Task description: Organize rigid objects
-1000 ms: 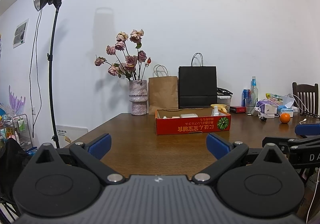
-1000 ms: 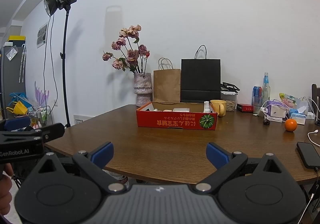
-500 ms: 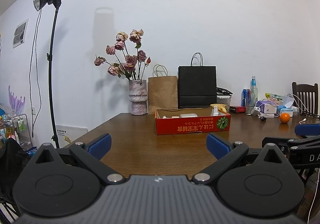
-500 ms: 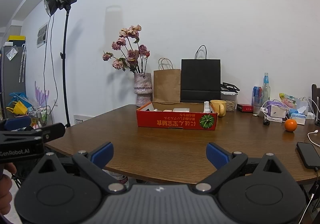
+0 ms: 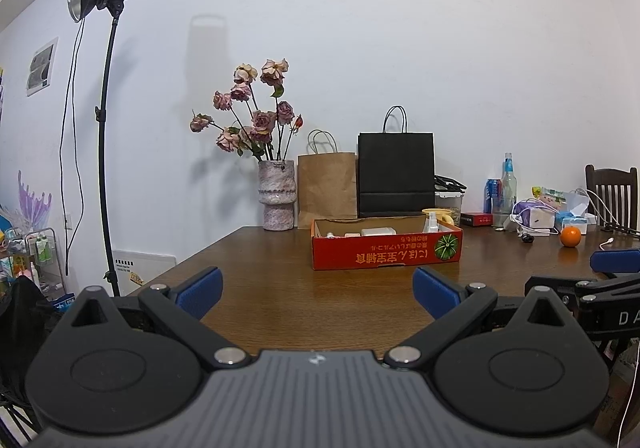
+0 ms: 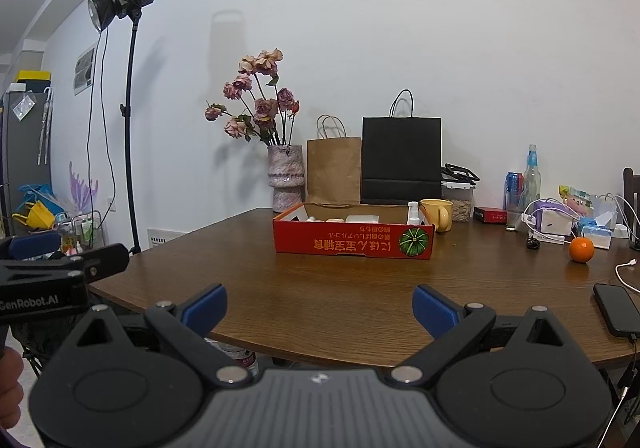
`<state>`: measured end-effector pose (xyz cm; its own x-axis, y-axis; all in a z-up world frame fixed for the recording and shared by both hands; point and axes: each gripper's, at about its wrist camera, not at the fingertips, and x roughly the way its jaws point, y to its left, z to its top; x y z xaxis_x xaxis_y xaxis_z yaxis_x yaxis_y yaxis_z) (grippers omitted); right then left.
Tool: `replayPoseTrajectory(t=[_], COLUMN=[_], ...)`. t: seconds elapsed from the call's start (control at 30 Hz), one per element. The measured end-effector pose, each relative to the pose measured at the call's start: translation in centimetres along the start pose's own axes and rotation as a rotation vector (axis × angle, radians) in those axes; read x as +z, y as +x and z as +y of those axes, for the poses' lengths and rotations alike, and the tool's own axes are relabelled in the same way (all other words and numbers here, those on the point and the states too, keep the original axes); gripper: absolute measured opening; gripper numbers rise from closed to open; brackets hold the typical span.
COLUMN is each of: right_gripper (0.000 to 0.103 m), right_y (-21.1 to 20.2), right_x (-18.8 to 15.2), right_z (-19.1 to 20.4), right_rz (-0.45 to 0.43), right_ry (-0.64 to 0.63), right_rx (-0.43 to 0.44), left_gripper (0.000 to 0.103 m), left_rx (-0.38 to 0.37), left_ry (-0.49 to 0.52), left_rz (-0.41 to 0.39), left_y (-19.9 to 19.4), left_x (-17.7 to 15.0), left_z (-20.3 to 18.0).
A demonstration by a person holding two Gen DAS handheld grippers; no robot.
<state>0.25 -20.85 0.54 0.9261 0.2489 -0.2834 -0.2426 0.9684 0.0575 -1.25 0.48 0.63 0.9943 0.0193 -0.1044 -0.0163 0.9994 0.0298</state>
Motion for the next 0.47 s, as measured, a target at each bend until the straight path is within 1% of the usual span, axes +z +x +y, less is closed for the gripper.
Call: replayPoseTrajectory(t=[0.47], right_gripper=[0.1], right_y=[0.07], right_x=[-0.06], right_z=[0.0], right_rz=[0.003], right_ry=[0.001], right_rx=[0.001], left_gripper=[0.103], left_rx=[-0.002], left_ry=[-0.004], left_rz=[0.004], left_y=[0.03], left_x=[-0.02], left_z=[0.0])
